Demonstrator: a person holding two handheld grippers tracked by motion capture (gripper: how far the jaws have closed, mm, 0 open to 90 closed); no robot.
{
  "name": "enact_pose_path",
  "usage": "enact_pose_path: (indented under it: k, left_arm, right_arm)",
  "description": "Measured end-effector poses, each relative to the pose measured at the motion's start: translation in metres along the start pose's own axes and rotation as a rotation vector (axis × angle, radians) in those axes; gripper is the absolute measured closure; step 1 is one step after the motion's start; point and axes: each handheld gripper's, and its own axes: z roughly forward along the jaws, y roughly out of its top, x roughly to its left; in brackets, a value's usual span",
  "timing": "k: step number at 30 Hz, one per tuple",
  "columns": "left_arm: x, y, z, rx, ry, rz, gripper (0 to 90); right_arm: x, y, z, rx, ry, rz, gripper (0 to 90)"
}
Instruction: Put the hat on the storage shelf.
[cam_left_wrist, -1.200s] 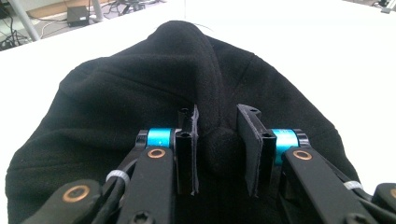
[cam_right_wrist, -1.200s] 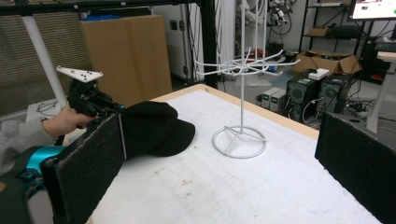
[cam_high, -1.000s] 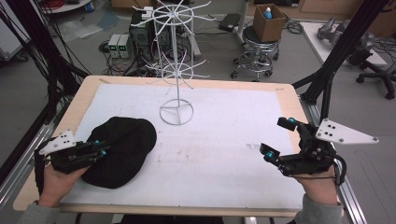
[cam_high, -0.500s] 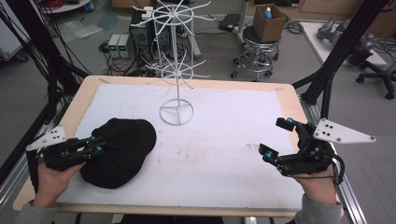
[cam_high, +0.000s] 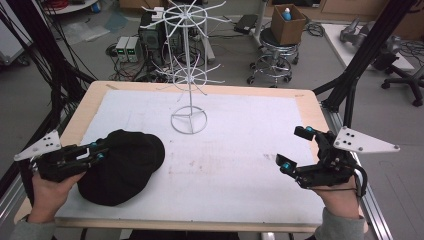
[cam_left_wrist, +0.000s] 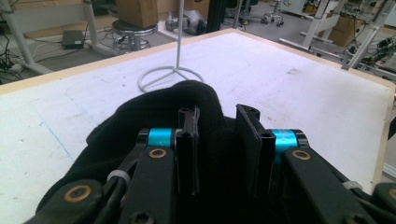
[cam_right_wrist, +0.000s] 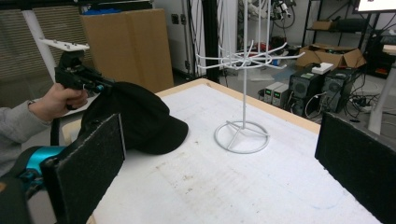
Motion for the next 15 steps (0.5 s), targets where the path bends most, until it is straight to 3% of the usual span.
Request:
enact_pose_path:
  k: [15]
  left_arm:
    - [-0.011, 0.021, -0.014, -0.044, -0.018, 0.007, 70.6]
  right_arm:
    - [0.0, -0.001, 0.004, 0.012, 0.005, 0.005, 0.7]
